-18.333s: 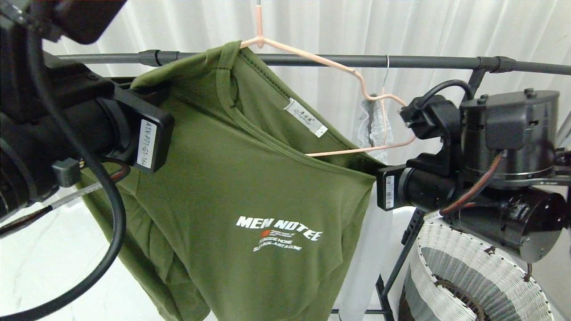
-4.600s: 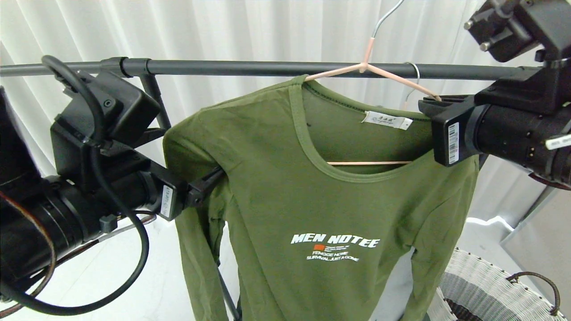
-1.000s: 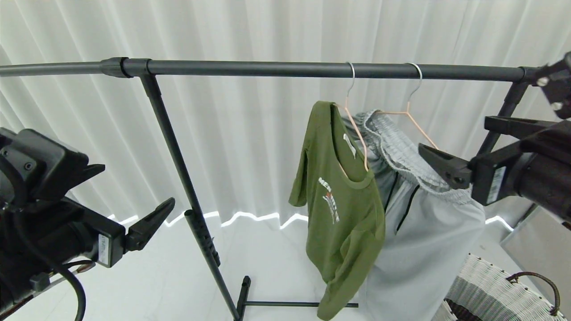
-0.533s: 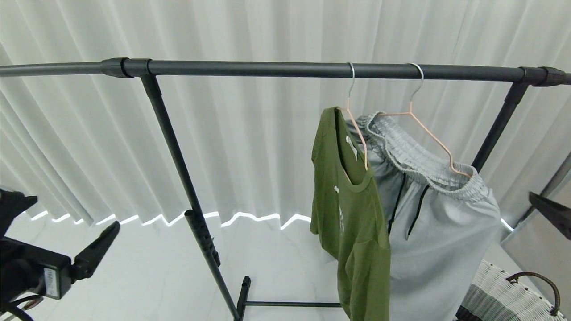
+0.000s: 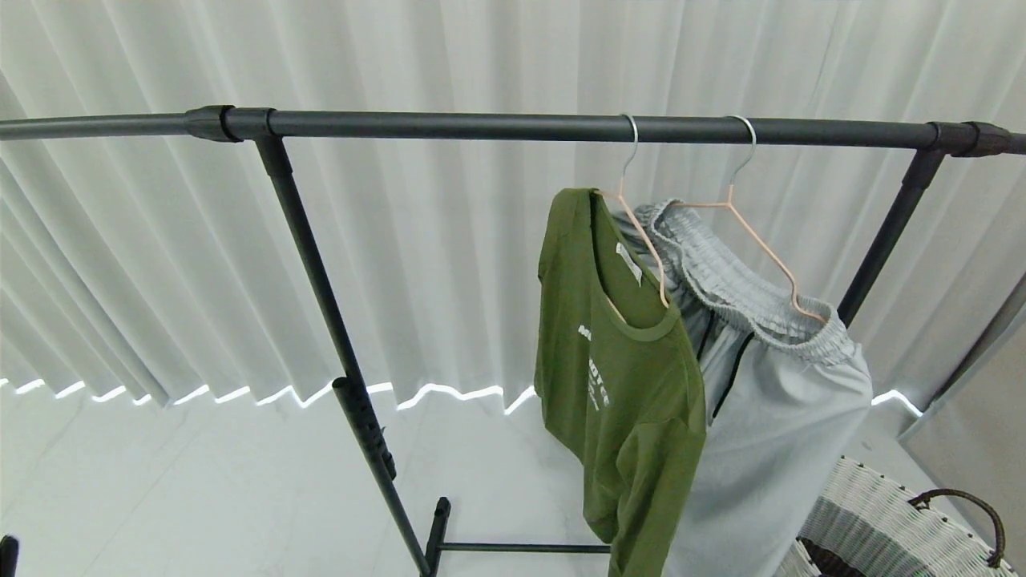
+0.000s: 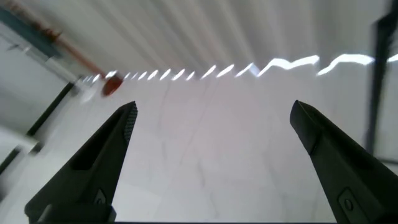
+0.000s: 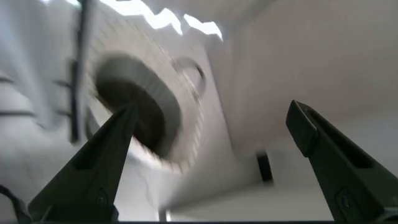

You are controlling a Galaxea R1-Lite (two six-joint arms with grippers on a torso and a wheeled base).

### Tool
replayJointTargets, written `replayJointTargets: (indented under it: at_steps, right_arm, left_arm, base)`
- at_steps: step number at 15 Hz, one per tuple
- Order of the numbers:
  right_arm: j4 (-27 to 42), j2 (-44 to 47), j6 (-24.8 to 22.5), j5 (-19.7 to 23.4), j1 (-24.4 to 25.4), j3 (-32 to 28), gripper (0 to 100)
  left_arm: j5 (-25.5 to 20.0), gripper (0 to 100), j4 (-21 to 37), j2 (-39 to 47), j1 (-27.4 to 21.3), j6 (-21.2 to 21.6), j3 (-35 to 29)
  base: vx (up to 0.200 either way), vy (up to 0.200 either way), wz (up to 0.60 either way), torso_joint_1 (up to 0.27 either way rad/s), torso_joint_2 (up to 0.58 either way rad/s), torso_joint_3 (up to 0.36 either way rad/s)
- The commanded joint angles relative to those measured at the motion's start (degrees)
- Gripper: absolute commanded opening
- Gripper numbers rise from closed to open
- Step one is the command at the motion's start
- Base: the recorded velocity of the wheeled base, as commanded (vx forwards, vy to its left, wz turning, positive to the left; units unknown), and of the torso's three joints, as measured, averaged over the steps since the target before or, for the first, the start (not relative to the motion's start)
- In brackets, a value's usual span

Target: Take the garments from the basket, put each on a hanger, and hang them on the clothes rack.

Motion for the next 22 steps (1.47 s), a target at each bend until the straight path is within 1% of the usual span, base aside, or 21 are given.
replayJointTargets:
  at_steps: [1, 2, 3, 4, 5, 6, 7, 8, 9, 10, 12, 13, 14, 15, 16, 17, 18, 19, 20, 21, 22]
  right_arm:
    - [1.8, -10.0, -0.1, 0.0, -5.2, 4.5, 100]
    - [1.7, -12.9, -0.2, 0.5, -5.2, 6.4, 100]
    - [1.2, -15.3, 0.1, 1.0, -5.4, 8.4, 100]
    - [-1.7, -17.1, 0.3, 3.6, -6.2, 10.6, 100]
    - [-6.4, -17.5, 1.9, 5.4, -6.4, 13.6, 100]
    - [-11.5, -17.5, 2.3, 5.9, -6.3, 16.1, 100]
    - [-14.7, -17.5, 2.3, 6.1, -6.3, 18.0, 100]
    - [-22.2, -17.5, 2.5, 5.9, -6.4, 21.2, 100]
    - [-25.3, -17.5, 2.6, 5.5, -6.3, 22.8, 100]
    - [-27.2, -17.5, 2.4, 4.7, -6.3, 23.9, 100]
    - [-28.3, -17.5, 1.9, 2.6, -6.3, 25.0, 100]
    - [-28.5, -17.5, 2.1, 2.5, -6.3, 25.3, 100]
    - [-28.9, -17.5, 2.6, 2.5, -6.3, 25.6, 100]
    - [-29.3, -17.5, 2.8, 2.5, -6.3, 25.8, 100]
    - [-30.6, -17.5, 2.7, 2.5, -6.3, 26.6, 100]
    - [-32.3, -17.5, 2.8, 2.5, -6.3, 27.6, 100]
    - [-35.8, -17.4, 2.8, 2.5, -6.3, 29.1, 100]
    - [-41.7, -17.4, 2.8, 2.7, -6.3, 32.0, 100]
    - [-47.5, -17.5, 3.0, 2.8, -6.3, 33.3, 100]
    - [-47.2, -17.5, 4.2, 3.2, -6.3, 33.3, 100]
    - [-46.8, -17.4, 6.6, 3.2, -6.3, 33.3, 100]
  left_arm:
    - [1.1, 100, 8.4, -14.3, 7.0, 0.3, 1.3]
    - [0.7, 100, 9.4, -19.5, 6.7, 0.6, 3.2]
    - [-0.9, 100, 9.1, -25.3, 5.9, 1.9, 5.9]
    - [-1.8, 100, 7.4, -25.3, 5.9, 0.1, 8.1]
    - [-2.1, 100, 3.9, -25.3, 5.9, -0.7, 9.4]
    - [-2.1, 100, 3.7, -25.2, 5.9, -1.4, 10.2]
    - [-2.1, 100, 3.7, -25.3, 5.9, -1.3, 10.2]
    - [-2.0, 100, 3.7, -25.2, 5.9, -1.3, 10.2]
    - [-2.0, 100, 3.7, -25.2, 5.9, -1.0, 10.2]
    - [-1.9, 100, 3.7, -25.2, 5.9, -1.3, 10.2]
    - [-2.2, 100, 3.6, -25.2, 5.9, -1.6, 10.2]
    - [-2.6, 100, 3.6, -25.2, 5.9, -2.9, 10.2]
    - [-5.4, 100, 3.6, -25.2, 5.9, -5.9, 10.2]
    - [-8.6, 100, 3.6, -25.2, 5.9, -8.0, 10.2]
    - [-17.6, 100, 3.7, -25.2, 5.9, -12.6, 10.2]
    - [-23.2, 100, 4.3, -25.3, 5.9, -15.5, 10.2]
    - [-29.1, 100, 4.7, -25.2, 5.9, -18.7, 10.2]
    - [-35.2, 100, 4.9, -25.1, 5.9, -22.1, 10.2]
    - [-38.4, 100, 5.4, -25.1, 5.9, -23.0, 10.2]
    - [-38.7, 100, 5.9, -25.1, 5.9, -23.1, 10.2]
    - [-38.3, 100, 5.9, -25.1, 5.9, -22.8, 10.2]
  base:
    - [0.0, 0.0, 0.0, 0.0, 0.0, 0.0]
    - [0.0, 0.0, 0.0, 0.0, 0.0, 0.0]
    - [0.0, 0.0, 0.0, 0.0, 0.0, 0.0]
    - [0.0, 0.0, 0.0, 0.0, 0.0, 0.0]
    - [0.0, 0.0, 0.0, 0.0, 0.0, 0.0]
    - [0.0, 0.0, 0.0, 0.0, 0.0, 0.0]
    - [0.0, 0.0, 0.0, 0.0, 0.0, 0.0]
    - [0.0, 0.0, 0.0, 0.0, 0.0, 0.0]
    - [0.0, 0.0, 0.0, 0.0, 0.0, 0.0]
    - [0.0, 0.0, 0.0, 0.0, 0.0, 0.0]
    - [0.0, 0.0, 0.0, 0.0, 0.0, 0.0]
    - [0.0, 0.0, 0.0, 0.0, 0.0, 0.0]
    - [0.0, 0.0, 0.0, 0.0, 0.0, 0.0]
    - [0.0, 0.0, 0.0, 0.0, 0.0, 0.0]
    - [0.0, 0.0, 0.0, 0.0, 0.0, 0.0]
    - [0.0, 0.0, 0.0, 0.0, 0.0, 0.0]
    - [0.0, 0.0, 0.0, 0.0, 0.0, 0.0]
    - [0.0, 0.0, 0.0, 0.0, 0.0, 0.0]
    - [0.0, 0.0, 0.0, 0.0, 0.0, 0.0]
    - [0.0, 0.0, 0.0, 0.0, 0.0, 0.0]
    - [0.0, 0.0, 0.0, 0.0, 0.0, 0.0]
